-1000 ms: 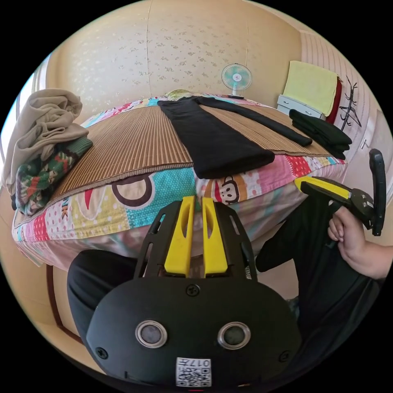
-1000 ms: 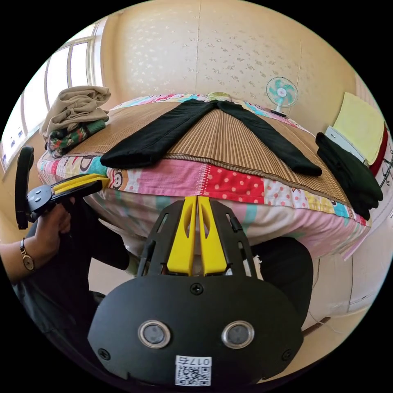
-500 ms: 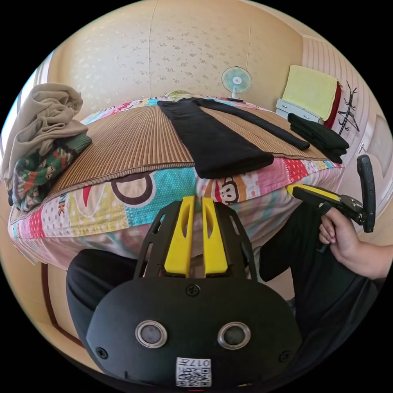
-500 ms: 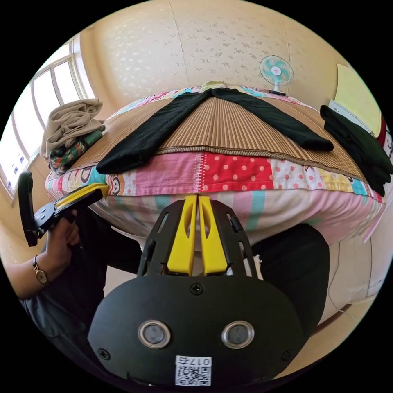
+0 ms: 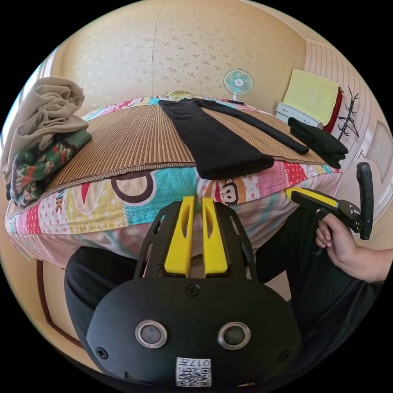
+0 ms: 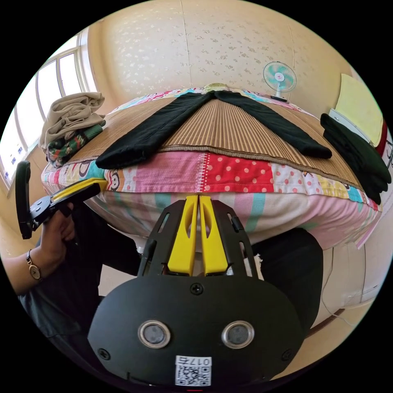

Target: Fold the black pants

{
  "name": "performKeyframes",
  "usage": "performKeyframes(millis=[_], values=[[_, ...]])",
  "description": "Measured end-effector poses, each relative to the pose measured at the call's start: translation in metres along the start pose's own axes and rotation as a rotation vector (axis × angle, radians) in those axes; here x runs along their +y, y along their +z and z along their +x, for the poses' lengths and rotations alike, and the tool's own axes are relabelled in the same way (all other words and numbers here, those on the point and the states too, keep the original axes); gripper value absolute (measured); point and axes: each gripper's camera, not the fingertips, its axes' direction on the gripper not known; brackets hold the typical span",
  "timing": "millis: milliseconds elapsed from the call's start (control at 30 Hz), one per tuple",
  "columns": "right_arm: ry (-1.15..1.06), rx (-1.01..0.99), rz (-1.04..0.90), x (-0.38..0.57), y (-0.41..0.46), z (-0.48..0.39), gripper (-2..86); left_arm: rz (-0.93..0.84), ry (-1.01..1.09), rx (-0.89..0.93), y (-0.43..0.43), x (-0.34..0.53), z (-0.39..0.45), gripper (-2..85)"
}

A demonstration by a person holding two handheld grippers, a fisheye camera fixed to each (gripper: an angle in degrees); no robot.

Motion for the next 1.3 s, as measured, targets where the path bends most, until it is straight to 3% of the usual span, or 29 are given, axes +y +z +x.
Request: performKeyframes(millis=[833, 1300], values=[[-0.008, 0.011, 0.012, 0.009, 0.003, -0.003, 0.7, 0.004, -0.009, 0.007, -0.001, 0.006, -0.004, 2.8], [-0.009, 0.014, 0.017, 0.009, 0.005, -0.004, 0.5, 0.007, 0.064, -0.078, -0.001, 0.005, 0.012, 3.6]])
